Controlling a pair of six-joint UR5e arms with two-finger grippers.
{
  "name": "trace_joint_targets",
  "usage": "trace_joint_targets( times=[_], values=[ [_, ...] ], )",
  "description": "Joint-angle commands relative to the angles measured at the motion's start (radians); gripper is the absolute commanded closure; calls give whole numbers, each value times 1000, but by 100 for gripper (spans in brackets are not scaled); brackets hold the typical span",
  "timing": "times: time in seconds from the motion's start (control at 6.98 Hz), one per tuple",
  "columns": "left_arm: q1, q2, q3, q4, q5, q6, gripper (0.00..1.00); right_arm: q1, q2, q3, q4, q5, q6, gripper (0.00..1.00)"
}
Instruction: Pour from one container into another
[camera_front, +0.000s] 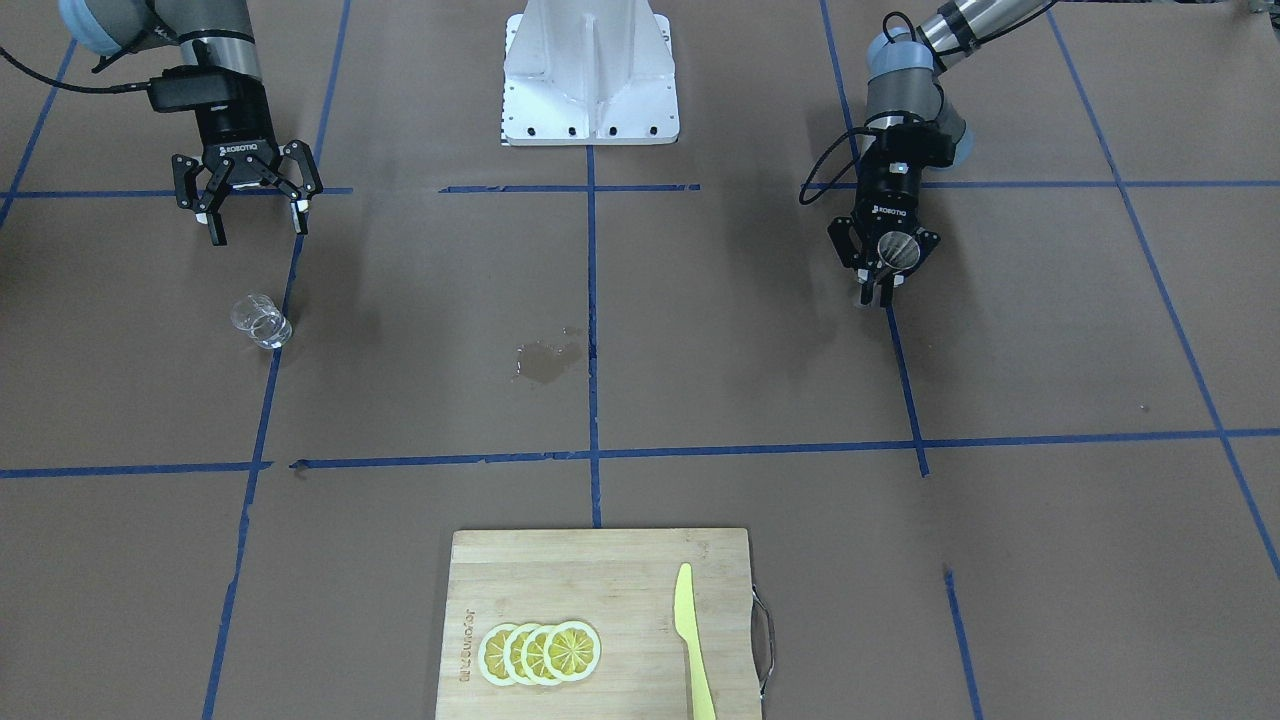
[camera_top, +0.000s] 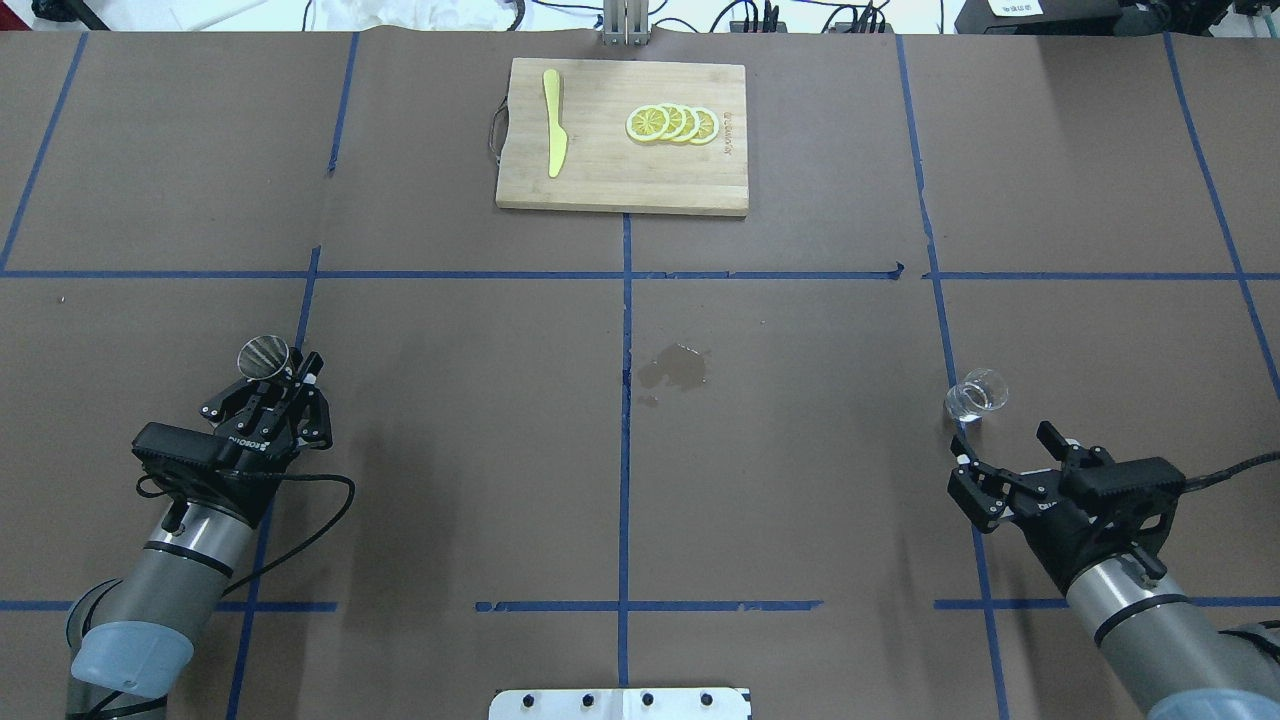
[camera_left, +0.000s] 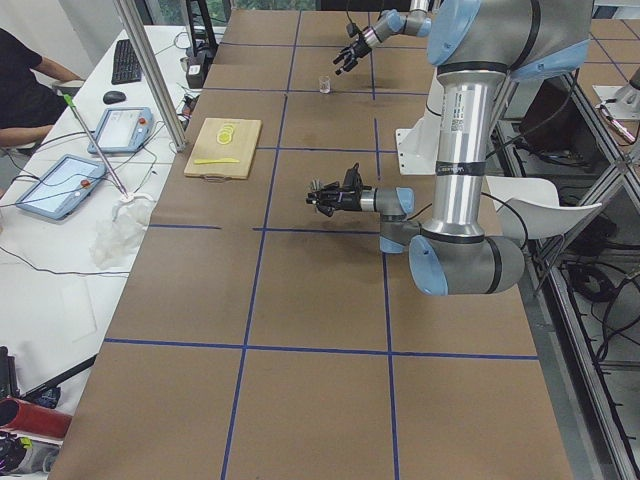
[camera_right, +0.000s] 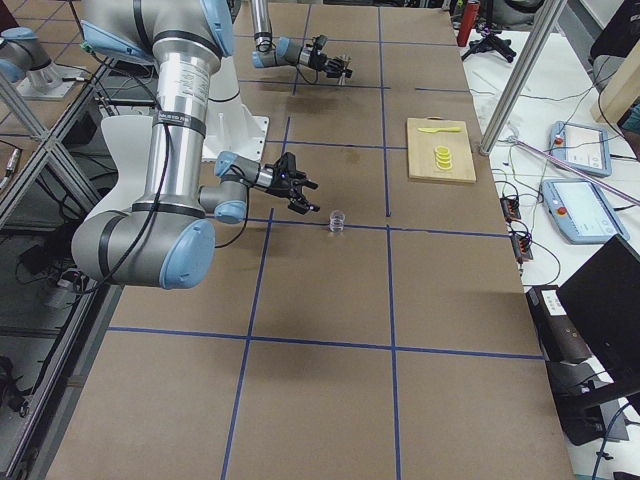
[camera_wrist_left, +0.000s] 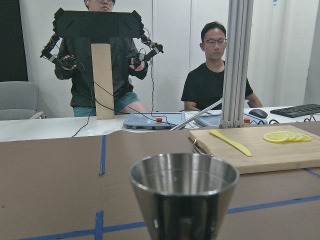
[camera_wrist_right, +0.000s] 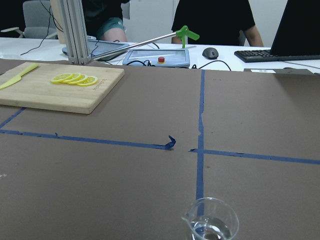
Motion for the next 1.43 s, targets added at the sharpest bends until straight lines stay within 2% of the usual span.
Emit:
trace_joint_targets(
  times=[0.0,0.29,0.57,1.0,1.15,1.29],
  values=[
    [0,0,0,0,0,-1,100,-41,98,-145,-19,-170,41,0],
    [0,0,0,0,0,-1,100,-38,128,-199,-13,-181,53,2],
    [0,0,0,0,0,-1,100,-35,133,-219,-13,-178,121,2],
    [0,0,0,0,0,-1,100,0,134,-240,-14,-169,122,2],
    [0,0,0,0,0,1,100,21,137,-274,-14,-160,122,2],
    [0,0,0,0,0,1,100,46,187,-314,-14,-139,122,2]
  ],
)
